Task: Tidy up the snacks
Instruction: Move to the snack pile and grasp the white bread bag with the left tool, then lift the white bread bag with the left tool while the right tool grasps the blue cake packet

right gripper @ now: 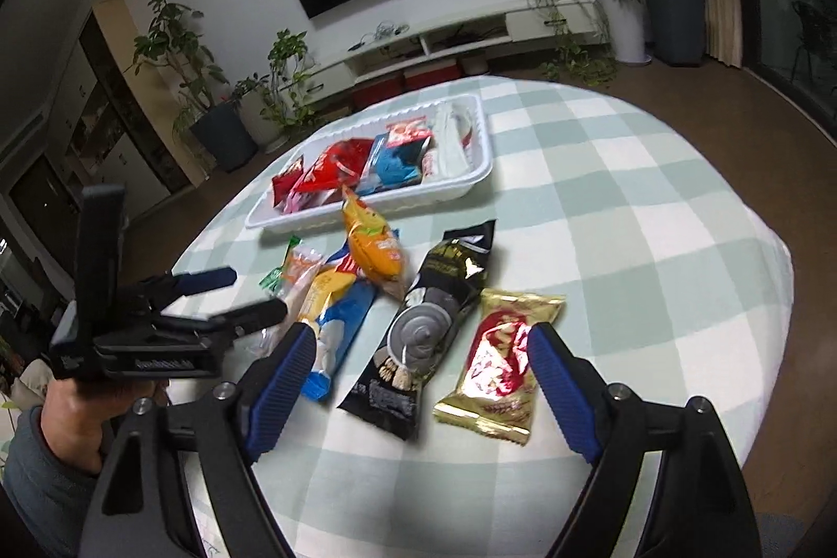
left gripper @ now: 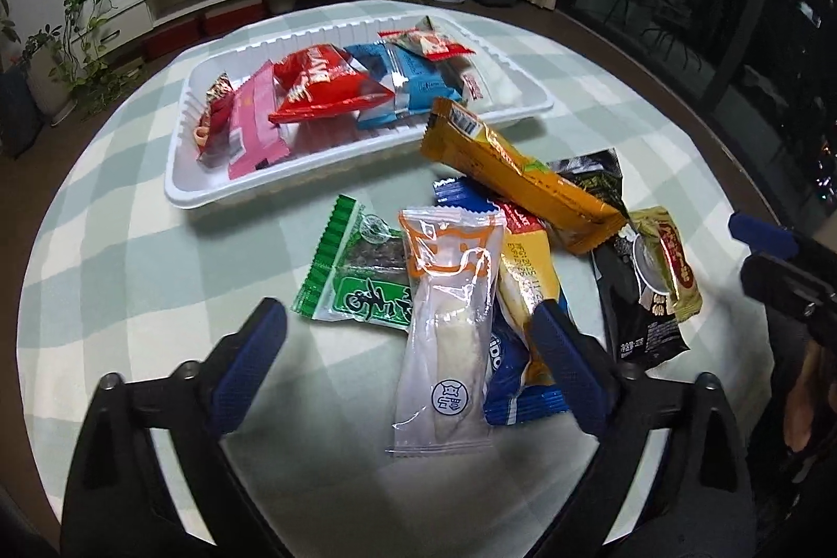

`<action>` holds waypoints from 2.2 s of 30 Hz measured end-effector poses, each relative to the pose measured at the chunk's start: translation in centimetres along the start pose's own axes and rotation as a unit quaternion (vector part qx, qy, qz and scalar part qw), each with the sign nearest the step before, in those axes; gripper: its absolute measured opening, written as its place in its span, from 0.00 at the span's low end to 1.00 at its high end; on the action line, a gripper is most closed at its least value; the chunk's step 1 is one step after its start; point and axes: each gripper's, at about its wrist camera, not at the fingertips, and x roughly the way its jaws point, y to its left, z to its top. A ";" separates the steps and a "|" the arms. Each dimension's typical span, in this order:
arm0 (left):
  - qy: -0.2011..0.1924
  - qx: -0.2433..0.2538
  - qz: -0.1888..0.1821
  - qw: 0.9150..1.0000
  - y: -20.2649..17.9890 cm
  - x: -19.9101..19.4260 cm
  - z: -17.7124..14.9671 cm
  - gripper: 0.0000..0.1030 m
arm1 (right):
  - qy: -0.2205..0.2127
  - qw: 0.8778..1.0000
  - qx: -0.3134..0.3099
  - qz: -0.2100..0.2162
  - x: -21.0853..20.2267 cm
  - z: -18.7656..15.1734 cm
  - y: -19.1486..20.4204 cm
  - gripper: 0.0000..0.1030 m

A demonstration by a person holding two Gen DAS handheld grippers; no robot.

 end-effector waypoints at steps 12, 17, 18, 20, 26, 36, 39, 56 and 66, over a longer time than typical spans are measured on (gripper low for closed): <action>0.043 0.011 0.008 0.999 -0.2 2.7 0.5 0.60 | 0.005 1.000 -0.004 0.013 0.6 -0.6 -0.1 0.78; 0.051 0.024 0.008 0.998 -0.9 3.5 0.6 0.46 | 0.009 1.000 -0.010 0.014 0.8 -0.8 0.3 0.78; 0.050 0.024 0.007 0.998 -0.8 3.6 0.7 0.41 | 0.009 1.000 -0.012 0.014 0.8 -0.9 0.4 0.77; 0.049 0.025 0.007 0.998 -1.0 3.6 0.7 0.34 | 0.009 1.000 -0.015 0.015 0.7 -0.9 0.5 0.77; 0.044 0.030 0.004 0.999 -1.1 3.3 0.3 0.26 | 0.015 0.999 -0.024 0.015 0.9 -1.2 1.1 0.75; 0.015 -0.018 -0.011 1.000 1.1 0.0 -2.4 0.24 | 0.029 0.998 -0.050 0.024 1.2 -1.3 3.6 0.71; 0.003 -0.041 -0.019 0.999 2.0 -1.3 -3.6 0.24 | 0.041 0.997 -0.065 0.028 2.0 -0.9 5.1 0.71; -0.035 -0.095 -0.024 0.995 3.8 -4.5 -7.2 0.24 | 0.147 0.986 -0.074 -0.032 10.9 1.0 7.8 0.61; -0.033 -0.104 -0.022 0.994 4.0 -4.2 -7.5 0.24 | 0.152 0.980 -0.110 -0.070 12.8 0.7 8.9 0.51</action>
